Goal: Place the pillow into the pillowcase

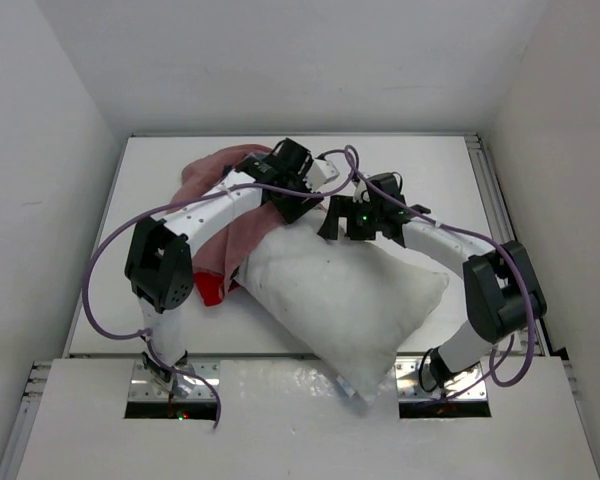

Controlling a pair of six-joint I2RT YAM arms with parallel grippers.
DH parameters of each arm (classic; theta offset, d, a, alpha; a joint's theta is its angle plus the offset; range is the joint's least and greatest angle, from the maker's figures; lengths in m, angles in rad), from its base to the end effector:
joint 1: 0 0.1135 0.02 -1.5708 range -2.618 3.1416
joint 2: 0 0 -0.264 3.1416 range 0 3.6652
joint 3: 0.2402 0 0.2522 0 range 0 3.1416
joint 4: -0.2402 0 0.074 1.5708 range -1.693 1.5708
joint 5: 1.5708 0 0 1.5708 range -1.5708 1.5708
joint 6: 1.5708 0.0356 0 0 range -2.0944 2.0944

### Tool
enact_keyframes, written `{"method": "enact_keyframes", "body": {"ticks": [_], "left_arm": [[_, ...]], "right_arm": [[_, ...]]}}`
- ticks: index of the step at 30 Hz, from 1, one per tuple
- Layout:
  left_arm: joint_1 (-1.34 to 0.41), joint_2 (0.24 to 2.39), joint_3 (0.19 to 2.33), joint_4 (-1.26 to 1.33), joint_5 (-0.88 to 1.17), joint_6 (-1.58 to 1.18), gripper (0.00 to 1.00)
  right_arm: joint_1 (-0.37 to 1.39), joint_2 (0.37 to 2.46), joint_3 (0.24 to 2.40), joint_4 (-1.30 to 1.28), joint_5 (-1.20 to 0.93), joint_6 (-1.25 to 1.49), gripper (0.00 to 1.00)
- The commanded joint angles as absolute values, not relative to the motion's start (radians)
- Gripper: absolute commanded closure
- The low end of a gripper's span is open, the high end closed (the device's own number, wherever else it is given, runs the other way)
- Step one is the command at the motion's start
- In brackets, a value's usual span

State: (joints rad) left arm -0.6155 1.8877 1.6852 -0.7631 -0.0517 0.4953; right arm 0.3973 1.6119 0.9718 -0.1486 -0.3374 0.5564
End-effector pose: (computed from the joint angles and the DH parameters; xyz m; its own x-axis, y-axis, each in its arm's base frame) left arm 0.3412 -0.2390 0.2838 -0.3281 0.8134 -0.4804 0.8053 0.5066 0.3078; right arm 0.3080 0.1420 0.2028 -0.8619 0.1788 -0.4744 -0.1472 0.8072 0.5716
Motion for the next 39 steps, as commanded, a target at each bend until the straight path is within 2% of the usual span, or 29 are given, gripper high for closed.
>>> {"method": "enact_keyframes", "body": {"ticks": [1, 2, 3, 4, 5, 7, 11, 14, 19, 24, 26, 28, 29, 30, 31, 32, 33, 34, 35, 36, 39], "left_arm": [[-0.584, 1.894, 1.7, -0.765, 0.073, 0.48, 0.4], [-0.587, 1.898, 1.707, -0.77, 0.078, 0.48, 0.49], [-0.594, 1.908, 1.718, -0.773, 0.069, 0.479, 0.78], [-0.597, 1.913, 1.73, -0.785, 0.063, 0.474, 0.93], [-0.601, 1.913, 1.768, -0.796, 0.061, 0.463, 1.0], [-0.607, 1.899, 1.819, -0.827, 0.087, 0.462, 1.0], [-0.708, 1.818, 1.955, -0.867, 0.098, 0.495, 1.0], [-0.794, 1.763, 1.967, -0.876, 0.127, 0.534, 1.0], [-0.842, 1.738, 1.99, -0.998, 0.339, 0.565, 1.0], [-0.801, 1.733, 2.026, -1.08, 0.663, 0.647, 1.0], [-0.77, 1.733, 2.026, -1.103, 0.731, 0.679, 1.0], [-0.761, 1.733, 1.991, -1.047, 0.698, 0.678, 1.0], [-0.75, 1.739, 1.933, -1.008, 0.658, 0.652, 0.97], [-0.744, 1.743, 1.904, -0.921, 0.576, 0.634, 0.85], [-0.738, 1.752, 1.879, -0.881, 0.524, 0.612, 0.65], [-0.726, 1.767, 1.855, -0.818, 0.418, 0.551, 0.33], [-0.719, 1.776, 1.862, -0.809, 0.373, 0.525, 0.25], [-0.713, 1.781, 1.877, -0.811, 0.35, 0.505, 0.18], [-0.691, 1.779, 1.896, -0.825, 0.341, 0.494, 0.01], [-0.677, 1.77, 1.923, -0.847, 0.339, 0.491, 0.0], [-0.62, 1.68, 1.881, -0.848, 0.31, 0.494, 0.0]], "right_arm": [[0.44, 1.626, 0.931, -0.033, -0.423, 0.581, 0.11], [0.452, 1.632, 0.922, -0.012, -0.439, 0.601, 0.2], [0.462, 1.632, 0.904, 0.027, -0.463, 0.615, 0.25], [0.48, 1.629, 0.89, 0.052, -0.469, 0.629, 0.48], [0.491, 1.617, 0.875, 0.079, -0.477, 0.65, 0.66], [0.524, 1.597, 0.833, 0.15, -0.471, 0.673, 1.0], [0.555, 1.498, 0.772, 0.352, -0.449, 0.761, 1.0], [0.558, 1.431, 0.758, 0.477, -0.39, 0.83, 1.0], [0.566, 1.29, 0.741, 0.69, -0.218, 0.888, 1.0], [0.568, 1.209, 0.618, 0.865, 0.095, 0.989, 1.0], [0.568, 1.177, 0.577, 0.841, 0.22, 1.029, 1.0], [0.575, 1.163, 0.54, 0.692, 0.432, 1.096, 1.0], [0.575, 1.164, 0.535, 0.631, 0.477, 1.17, 1.0], [0.575, 1.17, 0.538, 0.529, 0.529, 1.19, 1.0], [0.574, 1.183, 0.543, 0.49, 0.543, 1.195, 1.0], [0.569, 1.207, 0.564, 0.43, 0.54, 1.146, 0.94], [0.558, 1.218, 0.583, 0.396, 0.526, 1.081, 0.77], [0.536, 1.226, 0.61, 0.344, 0.467, 1.012, 0.54], [0.522, 1.233, 0.693, 0.262, 0.447, 0.897, 0.14], [0.494, 1.236, 0.74, 0.1, 0.43, 0.837, 0.02], [0.459, 1.241, 0.908, -0.137, 0.339, 0.58, 0.01]]}}
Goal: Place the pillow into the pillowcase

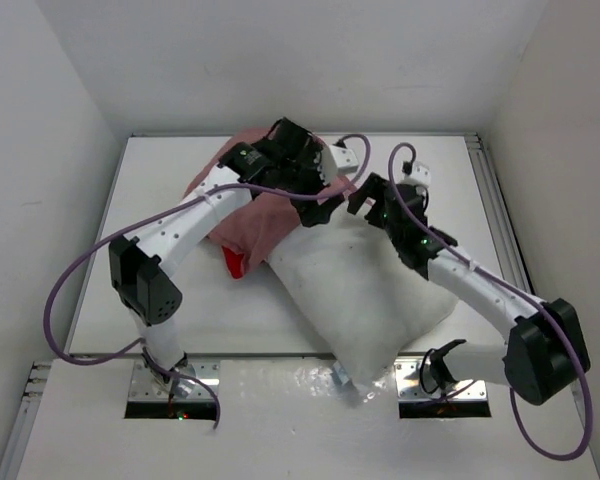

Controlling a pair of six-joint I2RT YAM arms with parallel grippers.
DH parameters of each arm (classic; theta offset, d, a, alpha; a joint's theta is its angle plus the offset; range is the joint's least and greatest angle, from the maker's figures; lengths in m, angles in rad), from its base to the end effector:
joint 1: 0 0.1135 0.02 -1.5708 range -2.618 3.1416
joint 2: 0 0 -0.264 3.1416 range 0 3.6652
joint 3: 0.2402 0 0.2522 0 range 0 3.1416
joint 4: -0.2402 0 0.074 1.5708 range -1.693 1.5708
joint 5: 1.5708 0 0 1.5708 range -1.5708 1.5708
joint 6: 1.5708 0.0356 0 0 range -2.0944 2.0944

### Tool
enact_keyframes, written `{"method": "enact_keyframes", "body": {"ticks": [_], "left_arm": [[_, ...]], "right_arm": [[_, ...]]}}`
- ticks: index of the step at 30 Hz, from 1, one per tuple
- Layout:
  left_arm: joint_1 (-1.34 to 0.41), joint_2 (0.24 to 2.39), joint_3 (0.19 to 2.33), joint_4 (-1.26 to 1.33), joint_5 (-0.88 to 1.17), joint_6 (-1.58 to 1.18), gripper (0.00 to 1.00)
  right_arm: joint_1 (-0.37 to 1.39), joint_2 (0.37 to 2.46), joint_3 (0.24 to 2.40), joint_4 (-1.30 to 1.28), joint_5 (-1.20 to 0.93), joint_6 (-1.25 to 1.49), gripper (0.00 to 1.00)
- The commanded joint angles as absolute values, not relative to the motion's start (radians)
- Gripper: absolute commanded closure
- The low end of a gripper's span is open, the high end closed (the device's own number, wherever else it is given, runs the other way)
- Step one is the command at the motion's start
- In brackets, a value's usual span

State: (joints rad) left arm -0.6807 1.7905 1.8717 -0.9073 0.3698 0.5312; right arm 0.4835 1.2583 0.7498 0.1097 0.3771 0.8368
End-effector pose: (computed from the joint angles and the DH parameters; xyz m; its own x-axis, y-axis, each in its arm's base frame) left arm 0.2946 -0.2551 0.3720 -0.0990 0.6879 -0.7190 0.9595 0.2574 0.1142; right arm 0.2546 0.1189 0.2563 -0.3281 0.6074 -0.7234 0.1670 0.7911 0.5885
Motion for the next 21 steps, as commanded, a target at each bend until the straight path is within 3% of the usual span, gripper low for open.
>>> {"method": "enact_keyframes", "body": {"ticks": [1, 3, 4, 5, 6, 8, 9, 10, 11, 12, 13, 16, 17, 21], "left_arm": [[-0.597, 1.655, 1.861, -0.854, 0.295, 0.495, 0.0], [-0.565, 1.585, 1.777, -0.891, 0.253, 0.5, 0.0], [-0.531, 1.559, 1.734, -0.9, 0.246, 0.502, 0.24], [-0.509, 1.504, 1.682, -0.913, 0.248, 0.523, 0.77], [-0.497, 1.473, 1.624, -0.92, 0.232, 0.523, 1.0], [-0.45, 1.373, 1.41, -0.898, 0.213, 0.518, 1.0], [-0.44, 1.347, 1.346, -0.891, 0.204, 0.515, 1.0], [-0.427, 1.301, 1.222, -0.887, 0.195, 0.515, 1.0], [-0.42, 1.284, 1.166, -0.87, 0.163, 0.514, 0.85], [-0.407, 1.267, 1.113, -0.849, 0.15, 0.515, 0.47], [-0.402, 1.252, 1.065, -0.822, 0.128, 0.506, 0.33], [-0.391, 1.216, 0.93, -0.691, 0.087, 0.482, 0.05], [-0.393, 1.219, 0.886, -0.611, 0.09, 0.48, 0.0], [-0.452, 1.317, 0.865, -0.477, 0.038, 0.471, 0.0]], "right_arm": [[0.456, 1.238, 0.942, -0.179, 0.301, 0.502, 0.01], [0.459, 1.226, 1.009, -0.269, 0.234, 0.428, 0.07], [0.462, 1.22, 1.022, -0.284, 0.189, 0.398, 0.31], [0.466, 1.215, 1.041, -0.3, 0.116, 0.394, 0.73], [0.492, 1.215, 1.048, -0.331, 0.101, 0.403, 1.0], [0.543, 1.226, 1.045, -0.353, 0.095, 0.394, 1.0], [0.602, 1.241, 1.04, -0.359, 0.113, 0.39, 0.67], [0.635, 1.252, 1.034, -0.368, 0.135, 0.379, 0.38], [0.665, 1.261, 1.034, -0.388, 0.202, 0.376, 0.14], [0.719, 1.273, 1.034, -0.4, 0.23, 0.379, 0.01], [0.745, 1.291, 1.032, -0.409, 0.259, 0.379, 0.01], [0.83, 1.318, 1.005, -0.391, 0.342, 0.385, 0.01], [0.859, 1.328, 0.999, -0.377, 0.356, 0.38, 0.01], [0.89, 1.399, 0.988, -0.393, 0.379, 0.393, 0.01]]}}
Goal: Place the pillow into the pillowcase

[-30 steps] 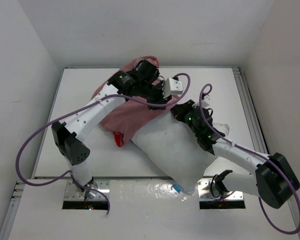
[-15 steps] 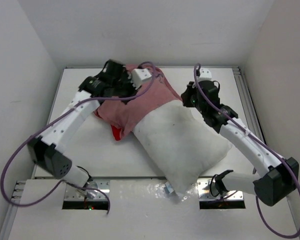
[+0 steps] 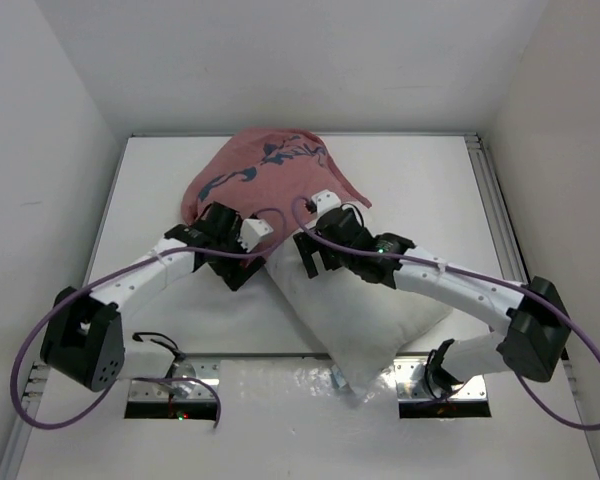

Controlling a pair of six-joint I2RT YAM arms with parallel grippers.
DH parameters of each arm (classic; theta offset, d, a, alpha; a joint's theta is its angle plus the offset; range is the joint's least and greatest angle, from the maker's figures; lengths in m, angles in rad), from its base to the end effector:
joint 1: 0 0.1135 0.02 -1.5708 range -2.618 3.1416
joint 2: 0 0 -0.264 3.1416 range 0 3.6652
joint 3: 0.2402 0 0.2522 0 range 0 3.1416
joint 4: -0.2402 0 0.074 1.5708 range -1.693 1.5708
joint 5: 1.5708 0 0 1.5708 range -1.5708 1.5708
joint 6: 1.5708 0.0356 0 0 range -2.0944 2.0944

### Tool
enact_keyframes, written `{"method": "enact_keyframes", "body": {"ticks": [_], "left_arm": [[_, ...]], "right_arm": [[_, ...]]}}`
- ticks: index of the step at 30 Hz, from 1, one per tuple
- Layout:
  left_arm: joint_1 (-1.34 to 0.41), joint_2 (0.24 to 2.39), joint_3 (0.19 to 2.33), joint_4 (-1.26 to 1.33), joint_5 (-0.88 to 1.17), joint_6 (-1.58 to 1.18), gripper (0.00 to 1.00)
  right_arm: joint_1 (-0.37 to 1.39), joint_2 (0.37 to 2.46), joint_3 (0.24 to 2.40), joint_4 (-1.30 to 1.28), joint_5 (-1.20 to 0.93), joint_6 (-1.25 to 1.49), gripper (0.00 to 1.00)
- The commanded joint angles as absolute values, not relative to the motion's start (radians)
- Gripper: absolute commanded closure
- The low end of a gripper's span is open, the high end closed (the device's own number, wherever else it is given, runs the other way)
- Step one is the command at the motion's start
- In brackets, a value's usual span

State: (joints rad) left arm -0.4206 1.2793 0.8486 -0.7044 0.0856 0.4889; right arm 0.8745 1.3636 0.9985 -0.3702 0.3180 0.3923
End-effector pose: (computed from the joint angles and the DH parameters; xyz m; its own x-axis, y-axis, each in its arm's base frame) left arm 0.2160 -0.0999 0.2194 -0.5241 0.7470 -0.4090 0.7769 0.6161 0.1298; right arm 0.1983 0.2199 0.2681 -0.6193 -0.1746 -0.7655 -0.3715 0.9241 0.0897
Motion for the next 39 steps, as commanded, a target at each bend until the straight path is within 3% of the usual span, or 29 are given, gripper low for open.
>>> {"method": "enact_keyframes", "body": {"ticks": [1, 4, 6, 7, 8, 9, 10, 11, 15, 16, 19, 21, 28, 33, 39], "left_arm": [[-0.448, 1.366, 0.865, -0.453, 0.032, 0.453, 0.0], [-0.434, 1.443, 0.842, -0.324, 0.032, 0.422, 0.06], [-0.434, 1.476, 0.842, -0.305, 0.035, 0.41, 0.39], [-0.434, 1.506, 0.845, -0.299, 0.04, 0.397, 0.54], [-0.436, 1.519, 0.845, -0.299, 0.047, 0.397, 0.69], [-0.434, 1.528, 0.844, -0.299, 0.051, 0.397, 0.98], [-0.433, 1.526, 0.842, -0.299, 0.051, 0.397, 1.0], [-0.425, 1.517, 0.842, -0.313, 0.073, 0.402, 1.0], [-0.495, 1.367, 1.004, -0.52, 0.172, 0.422, 1.0], [-0.526, 1.35, 1.128, -0.616, 0.195, 0.432, 1.0], [-0.63, 1.39, 1.407, -0.852, 0.312, 0.491, 1.0], [-0.701, 1.414, 1.483, -0.919, 0.356, 0.53, 1.0], [-0.709, 1.488, 1.758, -1.072, 0.596, 0.649, 1.0], [-0.704, 1.568, 1.991, -1.153, 0.644, 0.732, 1.0], [-0.675, 1.56, 1.984, -1.048, 0.643, 0.652, 1.0]], "right_arm": [[0.89, 1.413, 0.976, -0.399, 0.376, 0.405, 0.01], [0.861, 1.443, 0.909, -0.344, 0.348, 0.458, 0.03], [0.839, 1.436, 0.864, -0.281, 0.284, 0.508, 0.1], [0.827, 1.433, 0.824, -0.246, 0.212, 0.524, 0.19], [0.806, 1.433, 0.81, -0.185, 0.184, 0.54, 0.43], [0.796, 1.436, 0.801, -0.161, 0.163, 0.578, 0.57], [0.784, 1.44, 0.793, -0.137, 0.116, 0.589, 0.73], [0.77, 1.446, 0.792, -0.091, 0.089, 0.601, 1.0], [0.733, 1.434, 0.846, 0.039, -0.047, 0.627, 1.0], [0.726, 1.424, 0.859, 0.119, -0.066, 0.649, 1.0], [0.661, 1.391, 0.914, 0.352, -0.124, 0.773, 1.0], [0.638, 1.382, 0.957, 0.452, -0.109, 0.869, 1.0], [0.649, 1.289, 0.968, 0.535, 0.19, 0.946, 1.0], [0.702, 1.246, 0.882, 0.561, 0.38, 0.983, 1.0], [0.768, 1.227, 0.897, 0.488, 0.449, 0.904, 1.0]]}}
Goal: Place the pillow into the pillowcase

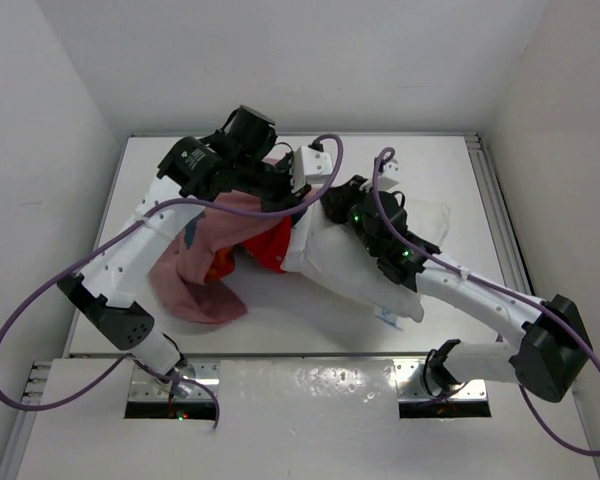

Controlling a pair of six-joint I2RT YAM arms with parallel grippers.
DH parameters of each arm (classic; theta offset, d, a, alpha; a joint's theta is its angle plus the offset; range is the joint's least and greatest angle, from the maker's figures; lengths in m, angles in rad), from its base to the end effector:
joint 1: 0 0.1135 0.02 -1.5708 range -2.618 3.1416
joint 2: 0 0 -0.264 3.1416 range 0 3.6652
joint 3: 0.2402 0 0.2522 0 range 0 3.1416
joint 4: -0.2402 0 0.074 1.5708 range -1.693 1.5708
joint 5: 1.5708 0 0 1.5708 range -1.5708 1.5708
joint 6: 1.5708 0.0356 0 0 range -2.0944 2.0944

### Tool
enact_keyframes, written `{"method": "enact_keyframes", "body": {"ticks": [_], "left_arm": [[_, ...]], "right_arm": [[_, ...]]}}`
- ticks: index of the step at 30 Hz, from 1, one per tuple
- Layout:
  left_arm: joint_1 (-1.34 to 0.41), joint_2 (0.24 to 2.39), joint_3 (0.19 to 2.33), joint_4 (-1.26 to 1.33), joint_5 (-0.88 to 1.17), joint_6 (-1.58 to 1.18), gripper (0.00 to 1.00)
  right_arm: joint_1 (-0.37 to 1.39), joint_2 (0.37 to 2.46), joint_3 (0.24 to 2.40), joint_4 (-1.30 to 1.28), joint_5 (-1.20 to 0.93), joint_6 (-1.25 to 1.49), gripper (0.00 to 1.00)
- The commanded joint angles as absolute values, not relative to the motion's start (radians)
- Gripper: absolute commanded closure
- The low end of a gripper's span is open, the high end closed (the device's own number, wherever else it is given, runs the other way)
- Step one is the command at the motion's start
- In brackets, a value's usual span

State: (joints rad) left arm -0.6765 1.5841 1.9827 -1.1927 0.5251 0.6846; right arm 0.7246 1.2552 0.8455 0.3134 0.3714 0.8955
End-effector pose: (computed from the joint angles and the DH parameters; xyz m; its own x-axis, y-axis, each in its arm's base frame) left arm 0.2223 -0.2014 0.4531 0.0850 0.6335 -0.7691 0.9836 0.0699 0.1663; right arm 0.2282 0.1847 0.3116 -0.3160 0.6916 -0.6495 -0.1608 0.6356 0.7551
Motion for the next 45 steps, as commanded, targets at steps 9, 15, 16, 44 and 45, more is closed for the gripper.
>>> {"method": "enact_keyframes", "body": {"ticks": [9, 15, 16, 44, 45], "left_arm": [[-0.626, 1.49, 1.709, -1.101, 0.618, 0.728, 0.57], [-0.536, 1.424, 1.677, -1.073, 0.609, 0.735, 0.0], [-0.526, 1.442, 1.684, -1.03, 0.582, 0.635, 0.0], [-0.597, 1.856, 1.913, -0.966, 0.3, 0.466, 1.0], [-0.601, 1.844, 1.925, -0.96, 0.314, 0.463, 1.0]], "right_arm": [[0.871, 1.217, 0.752, 0.345, 0.427, 0.809, 0.94], [0.879, 1.14, 0.653, 0.178, 0.409, 0.744, 0.1], [0.87, 1.108, 0.666, 0.158, 0.428, 0.724, 0.01], [0.564, 1.496, 0.906, -0.098, -0.385, 0.494, 0.62], [0.575, 1.49, 0.942, -0.103, -0.382, 0.492, 0.83]]}}
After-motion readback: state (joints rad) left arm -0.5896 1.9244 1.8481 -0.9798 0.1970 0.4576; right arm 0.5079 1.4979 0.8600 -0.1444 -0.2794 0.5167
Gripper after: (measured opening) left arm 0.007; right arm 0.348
